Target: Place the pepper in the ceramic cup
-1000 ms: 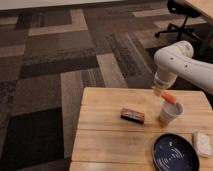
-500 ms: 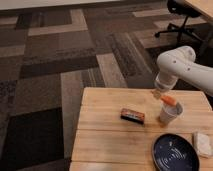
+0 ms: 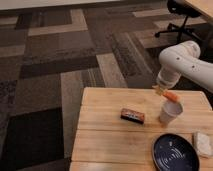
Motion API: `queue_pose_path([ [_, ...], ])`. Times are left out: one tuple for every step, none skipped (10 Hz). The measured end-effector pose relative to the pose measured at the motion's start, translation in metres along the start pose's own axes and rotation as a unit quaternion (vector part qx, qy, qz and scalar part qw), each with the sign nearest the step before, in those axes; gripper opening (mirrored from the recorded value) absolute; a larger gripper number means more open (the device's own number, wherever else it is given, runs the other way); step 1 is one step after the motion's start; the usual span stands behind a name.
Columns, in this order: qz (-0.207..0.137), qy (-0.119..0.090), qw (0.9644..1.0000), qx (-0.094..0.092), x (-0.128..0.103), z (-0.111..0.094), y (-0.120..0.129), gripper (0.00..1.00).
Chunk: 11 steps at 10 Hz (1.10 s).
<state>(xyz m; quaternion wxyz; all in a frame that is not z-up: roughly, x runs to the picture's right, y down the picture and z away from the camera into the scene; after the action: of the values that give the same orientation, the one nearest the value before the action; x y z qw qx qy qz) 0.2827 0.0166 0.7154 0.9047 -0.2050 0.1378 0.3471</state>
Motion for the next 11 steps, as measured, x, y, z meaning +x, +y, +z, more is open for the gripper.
queue_pose_path([
  [0.006,0.002,1.0,0.0,0.005,0.0,0.0,0.0],
  [0.017,0.01,0.9998,0.003,0.016,-0.001,-0.006,0.0],
  [0.021,0.015,0.9997,0.006,0.021,-0.003,-0.01,0.0],
  [0.025,0.022,0.9994,0.006,0.027,-0.003,-0.012,0.0],
  [0.029,0.031,0.9991,0.0,0.033,0.002,-0.009,0.0],
  [0.032,0.035,0.9988,-0.008,0.037,0.006,-0.004,0.0],
  [0.037,0.041,0.9984,-0.012,0.042,0.008,0.0,0.0],
  [0.043,0.046,0.9979,-0.016,0.048,0.008,0.003,0.0],
  [0.05,0.053,0.9972,-0.017,0.055,0.006,0.005,0.0],
  [0.053,0.056,0.9968,-0.018,0.059,0.006,0.006,0.0],
  [0.057,0.059,0.9964,-0.02,0.063,0.007,0.007,0.0],
])
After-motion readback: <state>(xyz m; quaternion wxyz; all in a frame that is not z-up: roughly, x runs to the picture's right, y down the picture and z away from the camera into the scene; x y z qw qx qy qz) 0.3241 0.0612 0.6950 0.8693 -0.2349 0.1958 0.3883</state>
